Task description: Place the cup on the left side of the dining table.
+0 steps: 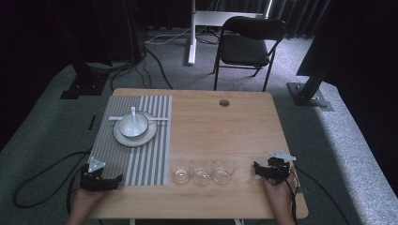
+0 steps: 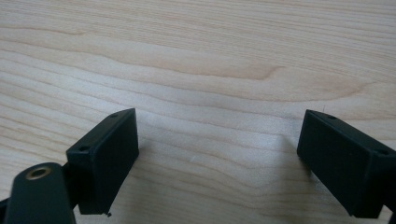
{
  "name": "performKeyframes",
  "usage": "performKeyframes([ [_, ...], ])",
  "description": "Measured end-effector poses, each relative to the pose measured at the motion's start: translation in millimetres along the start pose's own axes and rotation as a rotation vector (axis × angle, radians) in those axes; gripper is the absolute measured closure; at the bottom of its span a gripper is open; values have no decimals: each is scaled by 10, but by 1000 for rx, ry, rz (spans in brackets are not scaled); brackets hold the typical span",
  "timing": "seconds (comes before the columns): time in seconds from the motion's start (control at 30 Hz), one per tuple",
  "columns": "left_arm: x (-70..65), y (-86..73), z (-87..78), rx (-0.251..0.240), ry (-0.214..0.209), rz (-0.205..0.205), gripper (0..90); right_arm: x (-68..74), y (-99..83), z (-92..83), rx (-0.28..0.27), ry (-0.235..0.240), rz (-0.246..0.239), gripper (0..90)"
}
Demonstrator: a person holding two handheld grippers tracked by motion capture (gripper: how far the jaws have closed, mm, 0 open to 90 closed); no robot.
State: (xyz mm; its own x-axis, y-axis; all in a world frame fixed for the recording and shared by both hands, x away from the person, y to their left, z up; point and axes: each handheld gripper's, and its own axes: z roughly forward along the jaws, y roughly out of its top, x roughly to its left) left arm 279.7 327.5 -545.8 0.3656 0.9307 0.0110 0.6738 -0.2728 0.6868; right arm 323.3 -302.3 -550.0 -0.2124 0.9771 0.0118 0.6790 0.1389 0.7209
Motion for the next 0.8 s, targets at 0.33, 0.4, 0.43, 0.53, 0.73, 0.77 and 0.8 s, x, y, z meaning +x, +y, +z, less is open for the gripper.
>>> performKeyframes([
  [0.33,32,-15,-11,-2,-28,29,16,-1,1,0,0,0,0,122],
  [0.4,40,-16,-15,-1,-34,35,16,-1,0,0,0,0,-1,121],
  [0.43,45,-18,-17,-1,-40,40,16,-1,0,0,0,0,-1,122],
  [0.53,53,-13,-20,2,-46,51,17,-1,0,0,0,0,0,122],
  [0.73,22,-9,-63,-10,-58,76,26,-1,0,0,0,0,0,121],
  [0.77,23,0,-78,-18,-57,73,26,-1,0,0,0,0,0,122],
  [0.8,26,11,-91,-25,-75,70,26,0,0,0,0,0,0,122],
])
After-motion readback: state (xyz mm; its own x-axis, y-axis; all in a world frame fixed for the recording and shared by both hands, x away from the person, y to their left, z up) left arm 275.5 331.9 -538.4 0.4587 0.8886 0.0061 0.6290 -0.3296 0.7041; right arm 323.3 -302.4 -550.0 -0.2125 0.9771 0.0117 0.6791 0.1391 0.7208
